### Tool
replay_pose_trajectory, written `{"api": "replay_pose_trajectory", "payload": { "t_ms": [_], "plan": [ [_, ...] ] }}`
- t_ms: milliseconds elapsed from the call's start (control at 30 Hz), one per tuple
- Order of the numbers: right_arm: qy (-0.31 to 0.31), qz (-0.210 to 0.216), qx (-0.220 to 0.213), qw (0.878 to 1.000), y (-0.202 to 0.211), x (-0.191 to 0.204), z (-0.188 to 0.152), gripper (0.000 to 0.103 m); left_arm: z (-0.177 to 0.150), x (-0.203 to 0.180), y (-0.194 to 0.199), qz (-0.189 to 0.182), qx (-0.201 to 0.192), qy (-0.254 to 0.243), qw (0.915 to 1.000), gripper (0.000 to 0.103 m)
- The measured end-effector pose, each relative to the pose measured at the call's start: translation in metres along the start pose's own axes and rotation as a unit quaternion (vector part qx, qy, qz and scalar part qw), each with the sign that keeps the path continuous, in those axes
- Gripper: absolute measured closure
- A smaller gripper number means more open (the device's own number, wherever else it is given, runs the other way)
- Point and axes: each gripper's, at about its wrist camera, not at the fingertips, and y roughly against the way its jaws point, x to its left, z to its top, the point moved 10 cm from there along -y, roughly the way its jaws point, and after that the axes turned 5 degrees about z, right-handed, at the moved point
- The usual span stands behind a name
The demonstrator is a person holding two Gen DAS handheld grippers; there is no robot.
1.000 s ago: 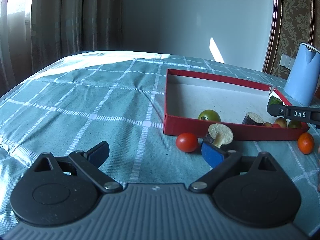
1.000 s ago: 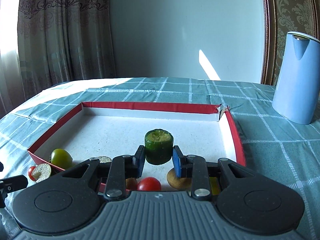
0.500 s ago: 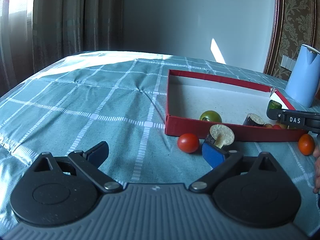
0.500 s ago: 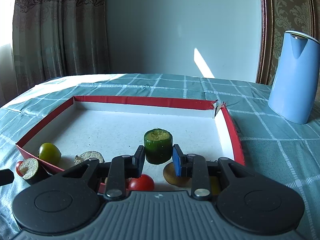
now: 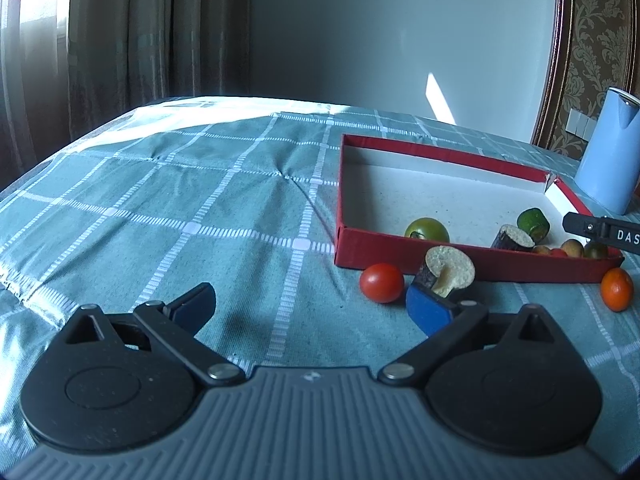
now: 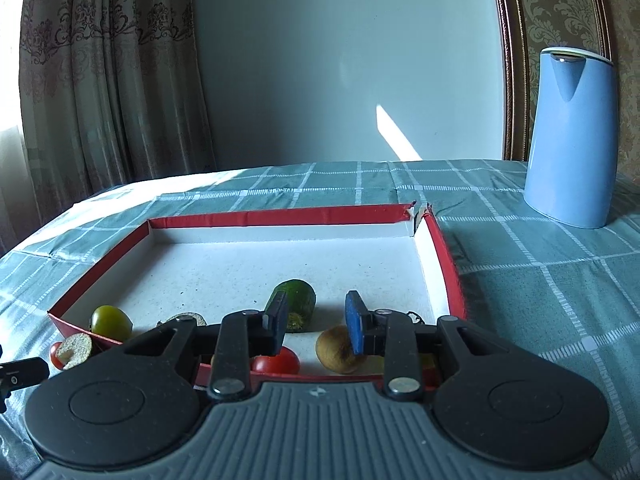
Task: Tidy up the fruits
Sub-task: 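Move the left gripper to the second eggplant slice and close on it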
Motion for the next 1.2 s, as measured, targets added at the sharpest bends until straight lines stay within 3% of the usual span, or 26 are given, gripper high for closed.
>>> {"api": "replay_pose_trajectory", "payload": {
  "t_ms": [133, 167, 233, 267, 400, 533, 600, 667, 833, 1100, 1200],
  "plan": [
    [-0.029, 0.022, -0.014, 0.999, 0.032, -0.005, -0.008, 0.069, 0.0, 0.0, 0.002, -0.001, -0.003, 0.002, 1.0, 0.002],
    [-0.034, 0.027, -0.014, 0.999, 0.039, -0.006, -0.011, 0.063, 0.0, 0.0, 0.002, -0.003, -0.004, 0.003, 1.0, 0.001],
    [-0.034, 0.029, -0.015, 0.999, 0.055, -0.007, -0.02, 0.034, 0.0, -0.001, 0.004, -0.012, -0.005, 0.005, 0.9999, 0.0],
    [-0.031, 0.03, -0.017, 0.999, 0.062, -0.007, -0.025, 0.032, 0.0, -0.002, 0.005, -0.012, -0.007, 0.002, 0.9999, 0.0],
    [-0.034, 0.047, -0.002, 0.998, 0.078, -0.007, -0.043, 0.031, 0.002, -0.01, 0.011, -0.024, -0.02, -0.013, 0.9994, 0.0],
    [-0.063, 0.069, -0.007, 0.996, 0.088, -0.009, -0.048, 0.031, 0.01, -0.028, 0.025, -0.02, -0.066, -0.054, 0.9962, 0.0],
    [-0.077, 0.075, -0.002, 0.994, 0.086, -0.011, -0.05, 0.031, 0.011, -0.04, 0.027, -0.007, -0.077, -0.088, 0.9931, 0.008],
    [-0.095, 0.082, 0.002, 0.992, 0.086, -0.016, -0.053, 0.031, 0.009, -0.053, 0.025, -0.014, -0.073, -0.112, 0.9909, 0.016],
    [-0.134, 0.097, 0.006, 0.986, 0.083, -0.025, -0.057, 0.031, 0.01, -0.072, 0.02, -0.035, -0.071, -0.124, 0.9891, 0.017],
    [-0.139, 0.112, 0.001, 0.984, 0.084, -0.025, -0.056, 0.03, 0.011, -0.082, 0.013, -0.055, -0.073, -0.124, 0.988, 0.017],
    [-0.138, 0.114, -0.005, 0.984, 0.087, -0.025, -0.055, 0.025, 0.01, -0.084, 0.008, -0.059, -0.064, -0.125, 0.9883, 0.021]
  ]
}}
